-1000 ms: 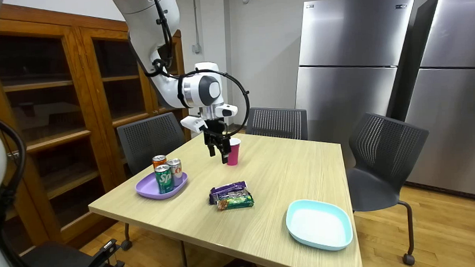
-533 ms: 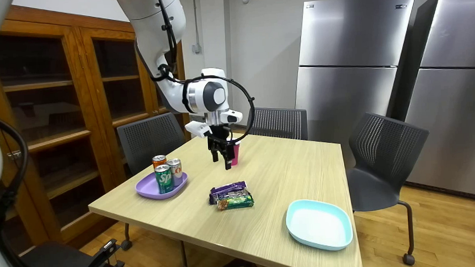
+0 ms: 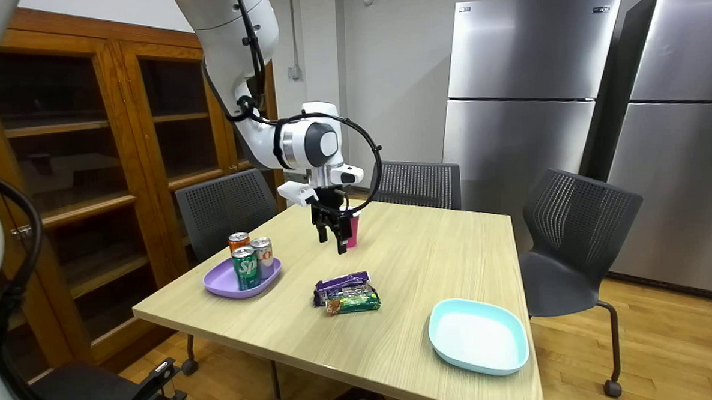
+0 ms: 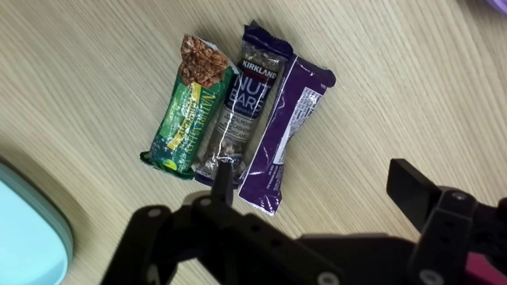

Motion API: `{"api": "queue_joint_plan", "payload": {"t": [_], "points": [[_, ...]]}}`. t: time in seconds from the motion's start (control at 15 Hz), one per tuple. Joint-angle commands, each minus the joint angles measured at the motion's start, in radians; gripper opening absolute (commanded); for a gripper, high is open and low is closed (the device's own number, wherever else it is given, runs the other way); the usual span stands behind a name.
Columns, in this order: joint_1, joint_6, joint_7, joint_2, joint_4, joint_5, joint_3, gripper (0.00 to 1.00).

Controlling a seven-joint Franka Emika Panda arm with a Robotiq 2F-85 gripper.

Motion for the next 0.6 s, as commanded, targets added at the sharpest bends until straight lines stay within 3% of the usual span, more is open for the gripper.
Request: {"api": "queue_joint_plan", "payload": {"t": [0.0,0.53], "points": [[0.025,0.001,0.017,0.006,0.004,0.001,-0.024,1.00],[0.016,0.024,0.012,0.059,0.026,0.020,-0.030,1.00]]}}
